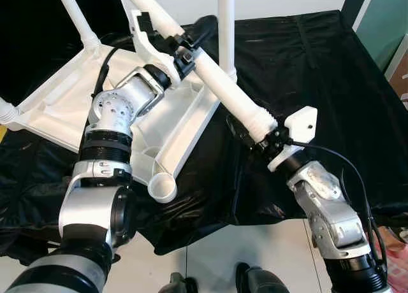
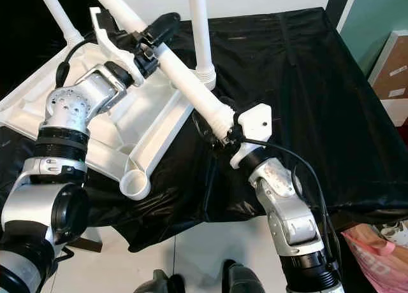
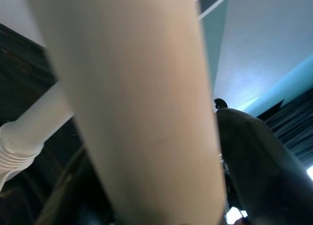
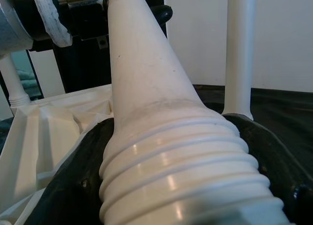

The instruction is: Building children table

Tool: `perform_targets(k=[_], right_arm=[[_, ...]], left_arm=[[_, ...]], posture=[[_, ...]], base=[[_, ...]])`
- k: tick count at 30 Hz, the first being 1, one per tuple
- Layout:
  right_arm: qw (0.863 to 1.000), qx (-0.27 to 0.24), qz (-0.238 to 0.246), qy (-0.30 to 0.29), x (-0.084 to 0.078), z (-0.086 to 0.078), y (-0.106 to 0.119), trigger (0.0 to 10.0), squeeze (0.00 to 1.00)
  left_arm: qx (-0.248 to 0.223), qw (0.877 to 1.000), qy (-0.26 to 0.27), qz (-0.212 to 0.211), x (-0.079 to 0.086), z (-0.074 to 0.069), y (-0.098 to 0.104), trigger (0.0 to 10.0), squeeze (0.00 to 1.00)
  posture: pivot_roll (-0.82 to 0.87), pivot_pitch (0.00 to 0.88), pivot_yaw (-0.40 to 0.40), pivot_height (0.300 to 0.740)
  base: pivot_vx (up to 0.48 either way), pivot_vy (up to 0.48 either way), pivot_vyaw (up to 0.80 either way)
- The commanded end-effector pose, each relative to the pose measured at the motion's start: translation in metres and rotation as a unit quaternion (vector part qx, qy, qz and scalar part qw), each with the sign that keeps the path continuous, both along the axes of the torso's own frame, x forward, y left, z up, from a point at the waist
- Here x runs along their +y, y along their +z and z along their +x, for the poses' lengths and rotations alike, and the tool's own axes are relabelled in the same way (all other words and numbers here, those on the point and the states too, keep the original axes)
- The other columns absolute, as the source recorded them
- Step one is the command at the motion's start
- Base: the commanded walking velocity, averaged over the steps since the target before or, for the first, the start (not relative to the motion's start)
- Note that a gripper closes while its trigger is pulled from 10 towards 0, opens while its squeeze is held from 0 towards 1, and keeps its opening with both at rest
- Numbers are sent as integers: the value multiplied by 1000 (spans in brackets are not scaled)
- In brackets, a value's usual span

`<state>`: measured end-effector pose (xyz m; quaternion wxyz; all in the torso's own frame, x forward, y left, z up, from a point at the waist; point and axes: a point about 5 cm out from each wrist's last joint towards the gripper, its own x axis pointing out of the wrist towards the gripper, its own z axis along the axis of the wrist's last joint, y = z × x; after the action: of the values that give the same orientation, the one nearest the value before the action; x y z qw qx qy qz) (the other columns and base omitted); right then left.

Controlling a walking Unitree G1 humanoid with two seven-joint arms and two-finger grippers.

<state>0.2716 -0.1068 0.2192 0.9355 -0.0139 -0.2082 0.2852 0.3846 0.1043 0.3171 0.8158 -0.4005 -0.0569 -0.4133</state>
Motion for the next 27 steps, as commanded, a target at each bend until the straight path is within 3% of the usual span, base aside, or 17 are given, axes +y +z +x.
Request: perform_targets(k=[1,13,14,16,17,19,20,27], right_arm=[[1000,3,-3,8,4,-3,-2,10000,0],[1000,16,7,-1,0,-1,-4,10000,0],[1000,21,12,-1,-1,-1,-5,10000,1000],[1000,23,15,0,-1,-1,-5,10000,1000],[1000,27,16,-1,-3,-2,-6,10000,1000],[999,28,16,-1,-4,-2,-6,10000,1000],[999,34,16,-4,-7,-3,-8,10000,1000],[998,50,-7,-31,-21,-6,-18,10000,1000]], left_arm=[[-105,991,-78,-33,2,-10,13,0,0],[-100,992,-63,-38,6,-4,12,0,0],[-97,993,-57,-35,6,-3,11,0,0],[-93,994,-51,-32,7,-2,10,0,0],[-94,994,-48,-18,6,-2,10,2275,0],[-95,994,-48,-15,6,-2,10,2275,0],[-93,995,-47,-9,6,-2,9,10000,0],[-99,995,-17,9,14,2,12,10000,0]], posture=[[-166,183,93,740],[-161,195,85,740],[-161,196,82,740],[-161,197,82,740],[-161,197,81,740],[-161,197,81,740],[-160,199,81,740],[-162,201,80,740]], base=[[0,0,0],[0,0,0],[0,0,0],[0,0,0],[0,0,0],[0,0,0],[0,0,0],[0,0,0]])
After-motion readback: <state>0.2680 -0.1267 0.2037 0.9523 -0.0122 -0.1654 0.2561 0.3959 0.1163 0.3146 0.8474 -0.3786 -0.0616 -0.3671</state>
